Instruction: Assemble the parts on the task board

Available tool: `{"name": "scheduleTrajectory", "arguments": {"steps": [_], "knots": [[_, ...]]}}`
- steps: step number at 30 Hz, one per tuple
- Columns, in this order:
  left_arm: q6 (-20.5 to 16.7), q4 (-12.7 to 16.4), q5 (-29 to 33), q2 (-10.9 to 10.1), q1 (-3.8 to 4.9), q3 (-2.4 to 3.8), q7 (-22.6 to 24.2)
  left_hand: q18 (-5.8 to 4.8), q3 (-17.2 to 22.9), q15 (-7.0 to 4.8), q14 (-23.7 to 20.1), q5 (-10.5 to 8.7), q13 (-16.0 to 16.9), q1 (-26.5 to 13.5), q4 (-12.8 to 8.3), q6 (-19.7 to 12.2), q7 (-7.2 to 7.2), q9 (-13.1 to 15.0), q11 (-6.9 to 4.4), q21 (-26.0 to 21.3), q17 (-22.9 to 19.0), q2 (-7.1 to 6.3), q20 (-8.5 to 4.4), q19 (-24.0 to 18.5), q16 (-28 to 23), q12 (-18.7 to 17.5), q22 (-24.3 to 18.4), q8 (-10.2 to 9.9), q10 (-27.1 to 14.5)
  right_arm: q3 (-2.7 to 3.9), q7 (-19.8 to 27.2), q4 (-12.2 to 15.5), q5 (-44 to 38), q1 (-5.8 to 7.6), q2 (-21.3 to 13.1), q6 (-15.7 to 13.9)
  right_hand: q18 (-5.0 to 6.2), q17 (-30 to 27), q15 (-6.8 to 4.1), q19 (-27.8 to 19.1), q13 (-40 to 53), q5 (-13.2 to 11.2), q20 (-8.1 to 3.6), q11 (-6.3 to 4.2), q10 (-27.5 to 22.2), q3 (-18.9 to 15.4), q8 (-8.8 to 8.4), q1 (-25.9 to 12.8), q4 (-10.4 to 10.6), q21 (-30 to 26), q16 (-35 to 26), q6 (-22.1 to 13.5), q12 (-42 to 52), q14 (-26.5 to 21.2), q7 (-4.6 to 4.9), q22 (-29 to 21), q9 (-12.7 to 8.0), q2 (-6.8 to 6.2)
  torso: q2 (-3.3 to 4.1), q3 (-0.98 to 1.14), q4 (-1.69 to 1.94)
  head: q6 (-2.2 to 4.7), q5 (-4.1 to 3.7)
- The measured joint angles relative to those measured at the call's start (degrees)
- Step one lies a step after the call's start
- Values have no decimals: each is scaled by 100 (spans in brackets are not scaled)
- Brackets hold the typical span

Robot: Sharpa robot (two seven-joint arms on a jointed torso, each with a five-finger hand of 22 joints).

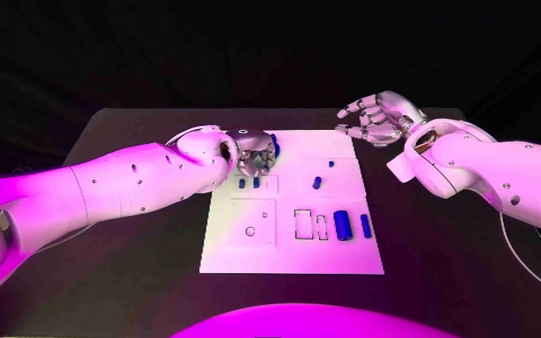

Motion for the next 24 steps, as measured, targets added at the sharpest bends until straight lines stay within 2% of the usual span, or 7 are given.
{"name": "scheduleTrajectory", "arguments": {"steps": [7, 10, 14, 16, 20, 24], "knots": [[-107, 42, 26, -42, -24, -4, 43, 6, 48, -12, 55, -9, -5, 0, -48, 29, 10, -1, 7, 124, 80, 0, -3, 62, 44, -108, 137, 0, 86, 0, 1, 0, 0, 0, 0, 0, 0, 0, 0, 0, 0, 0, 0, 0, 0, 0, 0, 0, 0, 0, 0, 0, 0, 0, 0, -1, 0, 0, 0, -2, 3, 13, -3], [-144, 97, 52, -82, -40, 18, 66, 7, 63, -11, 93, -11, -6, 0, -64, 49, -8, -1, 7, 136, 92, 0, -4, 104, 66, -132, 168, -30, 86, 0, 2, 0, 0, 0, 0, 0, 0, 0, 0, 0, 0, 0, 0, 0, 0, 0, 0, 0, 0, 0, 0, 0, 0, 0, 0, -1, 0, 0, 0, -2, 3, 20, -4], [-194, 214, 111, -163, -42, 103, 94, 8, 79, -11, 93, -12, -6, 0, -79, 49, -9, -2, 26, 151, 99, 0, -3, 104, 66, -144, 182, -30, 105, 0, 3, 0, 0, 0, 1, 0, 0, 0, 0, 0, 0, 0, 0, 0, 0, 0, 0, 0, 0, 0, 0, 0, 0, 0, 0, -1, 0, 0, 0, -2, 3, 27, -5], [-216, 286, 161, -218, -40, 152, 107, -78, 79, -11, 93, -12, -6, 0, -79, 49, -8, -2, 27, 151, 103, 0, -3, 103, 66, -161, 189, -30, 106, 0, 3, -2, 0, 0, 2, 0, 0, 0, 0, 0, 0, 0, 0, 0, 0, 0, 0, 0, 0, 0, 0, 0, 0, 0, 0, -1, 0, 0, -1, -2, 3, 29, -5], [-235, 464, 269, -368, -36, 245, 122, -78, 79, -15, 97, -12, -7, 0, -79, 49, -8, -3, 25, 175, 116, 0, -3, 103, 66, -170, 205, -30, 107, 0, 4, -2, 1, -1, -3, 0, 0, 4, 0, 0, 0, 0, 0, 0, 0, 0, 0, 0, 0, 0, 0, 0, 0, 0, 0, -1, 0, 0, -4, 1, 7, 30, 2], [-236, 574, 366, -512, -32, 294, 123, -78, 79, -31, 113, -23, -15, 0, -79, 49, -9, -3, 5, 179, 116, 0, -3, 103, 66, -181, 211, -52, 127, 0, 4, -2, 1, -1, -10, 0, 0, 4, 0, 0, 0, 0, 0, 0, 1, 0, 0, 0, 0, 0, 0, 0, 0, 0, 0, -1, 0, 0, -7, 5, 16, 26, 13]]}}
